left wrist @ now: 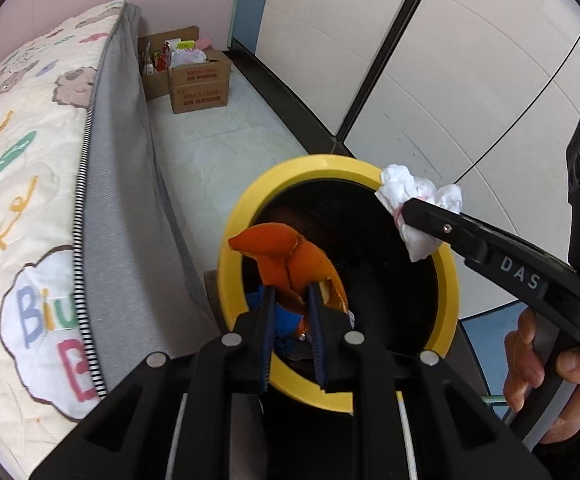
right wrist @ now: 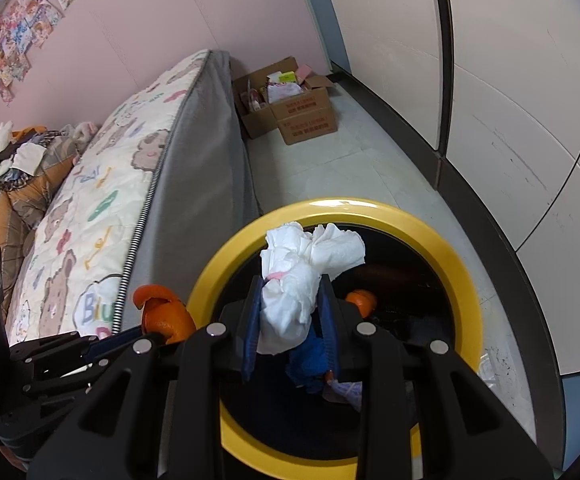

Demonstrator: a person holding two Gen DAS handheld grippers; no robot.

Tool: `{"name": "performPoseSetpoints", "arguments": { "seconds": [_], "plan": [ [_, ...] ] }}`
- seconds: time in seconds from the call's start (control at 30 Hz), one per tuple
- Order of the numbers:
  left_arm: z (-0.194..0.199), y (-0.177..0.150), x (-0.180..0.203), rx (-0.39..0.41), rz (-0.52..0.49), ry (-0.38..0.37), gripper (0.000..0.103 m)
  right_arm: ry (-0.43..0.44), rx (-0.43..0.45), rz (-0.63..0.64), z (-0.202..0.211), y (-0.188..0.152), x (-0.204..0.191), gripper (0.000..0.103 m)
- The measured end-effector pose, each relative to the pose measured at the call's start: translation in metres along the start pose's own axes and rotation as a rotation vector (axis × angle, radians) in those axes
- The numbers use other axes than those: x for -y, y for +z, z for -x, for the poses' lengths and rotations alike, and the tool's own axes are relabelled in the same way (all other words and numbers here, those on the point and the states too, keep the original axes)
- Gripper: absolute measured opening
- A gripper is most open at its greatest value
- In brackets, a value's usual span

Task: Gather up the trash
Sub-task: 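Open left tool dropping orange peel into bin while right tool releases tissue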

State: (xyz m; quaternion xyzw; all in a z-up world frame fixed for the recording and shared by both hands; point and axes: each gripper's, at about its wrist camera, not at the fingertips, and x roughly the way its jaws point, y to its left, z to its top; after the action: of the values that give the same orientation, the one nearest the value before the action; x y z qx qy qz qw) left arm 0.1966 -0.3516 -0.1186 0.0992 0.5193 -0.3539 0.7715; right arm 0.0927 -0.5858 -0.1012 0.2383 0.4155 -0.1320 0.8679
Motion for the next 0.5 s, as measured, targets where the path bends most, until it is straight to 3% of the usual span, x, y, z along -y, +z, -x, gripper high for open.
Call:
{"name": "performPoseSetpoints", "arguments": {
  "seconds": [0.5],
  "plan": [
    [-0.005, 0.003, 0.014, 0.002, -0.016, -0.003, 0.016, -0.038, -0.015, -0.027, -0.013, 0.003, 0.017, 0.032]
  ]
}}
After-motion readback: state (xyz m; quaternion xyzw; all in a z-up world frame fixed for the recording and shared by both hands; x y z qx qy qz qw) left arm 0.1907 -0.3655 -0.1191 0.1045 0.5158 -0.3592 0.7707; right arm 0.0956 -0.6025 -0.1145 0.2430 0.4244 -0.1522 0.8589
